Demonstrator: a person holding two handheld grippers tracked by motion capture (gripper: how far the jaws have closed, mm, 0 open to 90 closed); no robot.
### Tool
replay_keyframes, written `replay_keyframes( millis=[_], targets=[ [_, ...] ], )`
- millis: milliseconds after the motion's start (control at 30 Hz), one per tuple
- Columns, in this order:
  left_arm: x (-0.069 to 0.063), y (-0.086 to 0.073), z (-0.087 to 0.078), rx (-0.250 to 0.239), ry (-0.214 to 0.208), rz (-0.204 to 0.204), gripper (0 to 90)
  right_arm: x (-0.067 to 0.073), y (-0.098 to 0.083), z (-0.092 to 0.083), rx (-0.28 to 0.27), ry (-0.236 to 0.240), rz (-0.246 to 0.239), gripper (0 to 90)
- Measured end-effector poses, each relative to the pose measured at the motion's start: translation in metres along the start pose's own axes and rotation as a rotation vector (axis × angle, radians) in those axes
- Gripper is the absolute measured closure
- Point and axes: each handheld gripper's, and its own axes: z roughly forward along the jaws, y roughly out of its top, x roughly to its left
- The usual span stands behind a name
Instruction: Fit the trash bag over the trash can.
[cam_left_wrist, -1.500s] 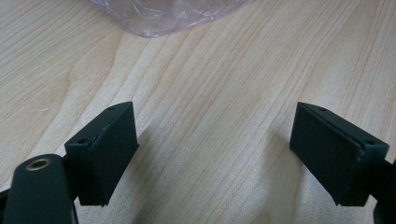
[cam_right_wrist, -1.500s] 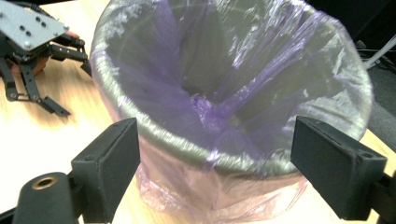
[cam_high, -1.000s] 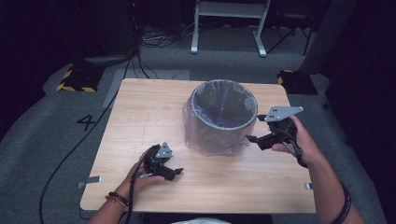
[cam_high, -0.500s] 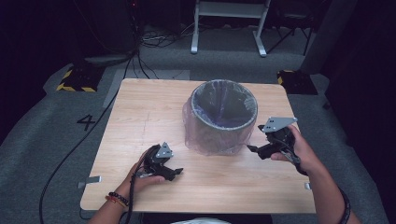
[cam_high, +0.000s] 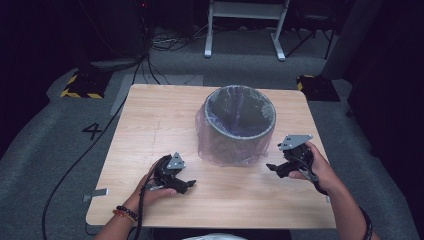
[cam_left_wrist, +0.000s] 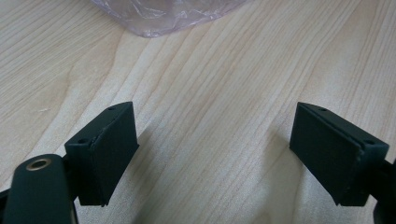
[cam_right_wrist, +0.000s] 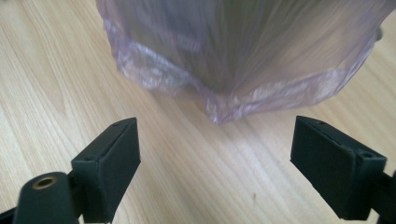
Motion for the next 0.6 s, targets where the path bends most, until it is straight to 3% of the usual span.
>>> replay_keyframes(
  millis=[600],
  targets=[
    [0.0, 0.0, 0.0, 0.0, 0.0, -0.001, 14.7, 0.0, -0.055, 0.017, 0.046, -0.047, 0.078, 15.8]
  ],
)
